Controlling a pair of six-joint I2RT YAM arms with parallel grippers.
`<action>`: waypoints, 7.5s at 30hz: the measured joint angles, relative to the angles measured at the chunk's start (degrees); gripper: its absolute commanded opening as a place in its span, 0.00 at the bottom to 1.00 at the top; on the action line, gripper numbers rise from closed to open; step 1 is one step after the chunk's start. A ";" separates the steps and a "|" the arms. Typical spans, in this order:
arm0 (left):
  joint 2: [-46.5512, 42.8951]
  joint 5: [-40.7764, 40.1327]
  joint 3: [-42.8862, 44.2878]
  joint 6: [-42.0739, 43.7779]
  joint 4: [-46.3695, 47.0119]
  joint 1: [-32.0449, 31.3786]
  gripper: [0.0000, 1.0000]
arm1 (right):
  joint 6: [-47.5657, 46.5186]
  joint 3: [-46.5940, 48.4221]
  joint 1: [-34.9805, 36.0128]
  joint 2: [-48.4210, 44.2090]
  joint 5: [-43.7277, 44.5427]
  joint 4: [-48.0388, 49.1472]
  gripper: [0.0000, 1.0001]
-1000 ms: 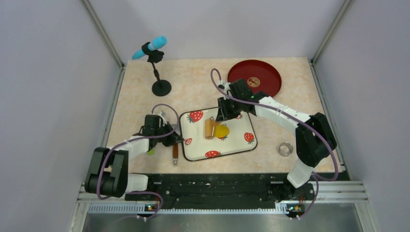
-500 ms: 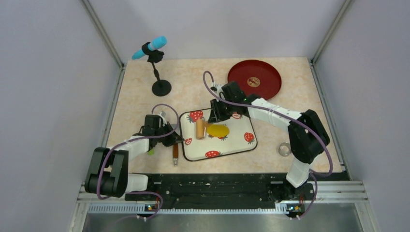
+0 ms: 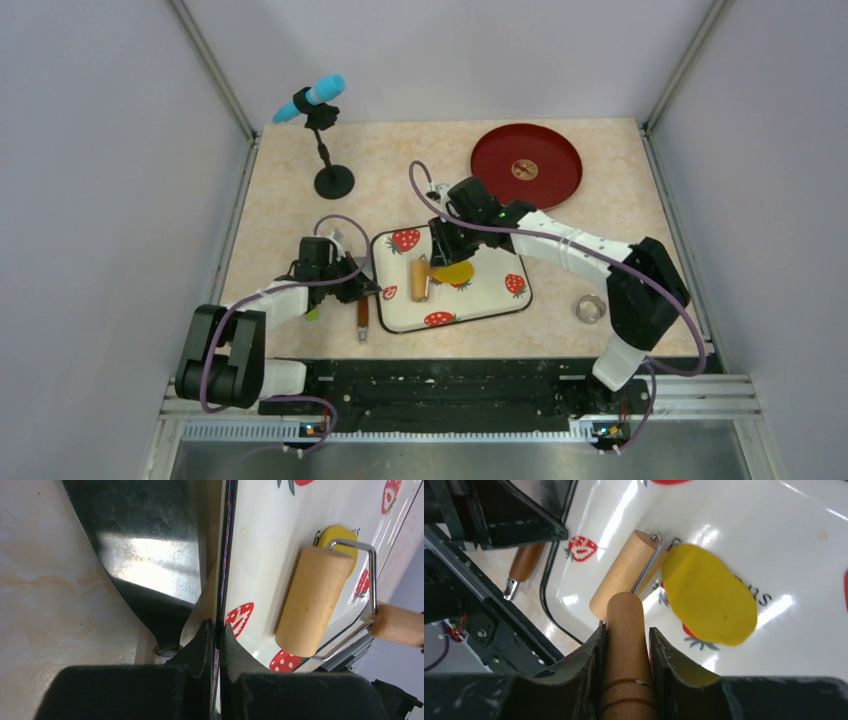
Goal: Roll out the dumpling wrappers from the dough
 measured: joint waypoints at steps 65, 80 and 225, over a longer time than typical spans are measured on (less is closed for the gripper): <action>1.75 5.31 3.48 9.62 -7.48 -0.74 0.00 | 9.92 -38.51 -54.80 -38.88 -0.76 10.10 0.11; 2.54 0.70 6.19 3.98 -9.90 -6.99 0.00 | 7.82 -36.28 -54.90 -36.94 5.20 5.86 0.74; 7.91 4.55 6.73 2.89 0.07 -8.00 0.10 | 14.34 3.17 -21.33 -1.01 2.47 -27.36 0.00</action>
